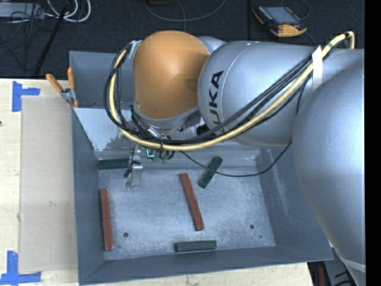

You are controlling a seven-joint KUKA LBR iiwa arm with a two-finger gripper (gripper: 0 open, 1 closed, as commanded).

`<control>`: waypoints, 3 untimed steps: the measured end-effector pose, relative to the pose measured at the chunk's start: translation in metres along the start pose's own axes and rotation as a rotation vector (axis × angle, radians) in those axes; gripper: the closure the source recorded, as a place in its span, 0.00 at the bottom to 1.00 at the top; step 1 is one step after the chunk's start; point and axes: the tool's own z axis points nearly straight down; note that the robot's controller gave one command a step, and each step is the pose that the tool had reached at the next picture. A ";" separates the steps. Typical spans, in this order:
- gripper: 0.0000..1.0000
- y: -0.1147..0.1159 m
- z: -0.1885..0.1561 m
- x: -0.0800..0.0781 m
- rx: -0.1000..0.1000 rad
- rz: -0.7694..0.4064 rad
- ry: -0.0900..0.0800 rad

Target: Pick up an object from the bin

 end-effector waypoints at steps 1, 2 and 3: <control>0.00 -0.025 0.021 -0.015 0.000 0.325 -0.005; 0.00 -0.015 0.066 -0.014 -0.001 0.435 -0.003; 0.00 -0.127 0.076 -0.010 0.002 0.243 -0.006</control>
Offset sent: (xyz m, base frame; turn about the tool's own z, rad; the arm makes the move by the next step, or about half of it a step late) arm 0.0143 -0.0230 -0.0198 0.3225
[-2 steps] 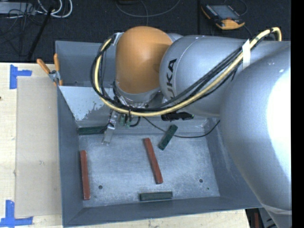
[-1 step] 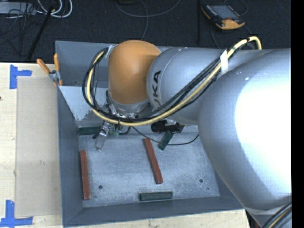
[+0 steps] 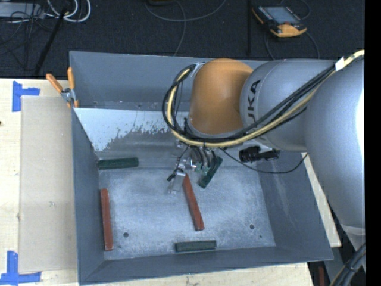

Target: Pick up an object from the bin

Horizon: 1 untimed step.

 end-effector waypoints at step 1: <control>0.00 -0.047 0.046 0.049 -0.004 -0.388 0.004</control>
Offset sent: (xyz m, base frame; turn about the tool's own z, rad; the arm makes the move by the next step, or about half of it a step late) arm -0.0571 -0.0341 -0.0442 -0.3892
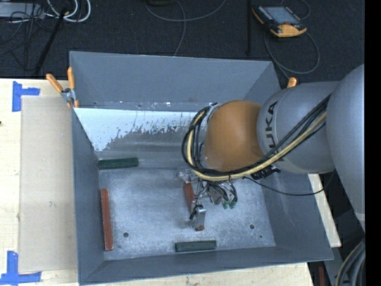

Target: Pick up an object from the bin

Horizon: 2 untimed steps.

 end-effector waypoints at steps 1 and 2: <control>0.00 -0.067 0.000 -0.028 0.003 -0.430 -0.009; 0.00 -0.114 0.013 -0.057 0.004 -0.508 -0.010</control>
Offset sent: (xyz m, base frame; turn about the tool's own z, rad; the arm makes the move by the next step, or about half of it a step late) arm 0.0367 -0.0601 -0.0005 -0.4351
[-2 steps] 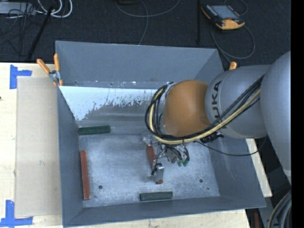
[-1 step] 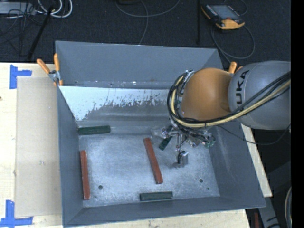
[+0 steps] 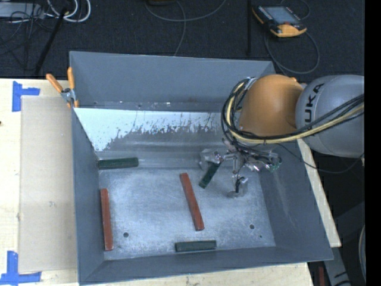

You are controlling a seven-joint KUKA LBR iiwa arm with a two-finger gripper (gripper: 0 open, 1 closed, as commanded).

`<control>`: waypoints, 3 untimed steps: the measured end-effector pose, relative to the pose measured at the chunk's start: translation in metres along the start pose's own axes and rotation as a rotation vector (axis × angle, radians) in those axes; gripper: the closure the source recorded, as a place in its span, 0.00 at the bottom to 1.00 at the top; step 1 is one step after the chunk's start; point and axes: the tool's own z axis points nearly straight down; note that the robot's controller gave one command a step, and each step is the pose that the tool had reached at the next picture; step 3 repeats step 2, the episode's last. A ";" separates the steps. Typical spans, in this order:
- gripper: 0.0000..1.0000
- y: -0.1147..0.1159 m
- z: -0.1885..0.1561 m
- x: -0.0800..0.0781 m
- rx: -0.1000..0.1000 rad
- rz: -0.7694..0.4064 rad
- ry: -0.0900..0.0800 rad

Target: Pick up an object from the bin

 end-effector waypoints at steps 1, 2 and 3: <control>1.00 0.003 0.000 -0.001 -0.005 0.002 0.001; 1.00 0.027 -0.149 0.020 0.002 0.012 -0.005; 1.00 0.027 -0.149 0.020 0.002 0.012 -0.005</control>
Offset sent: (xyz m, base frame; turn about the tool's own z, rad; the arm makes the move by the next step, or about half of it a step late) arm 0.0000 0.0000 0.0000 0.0000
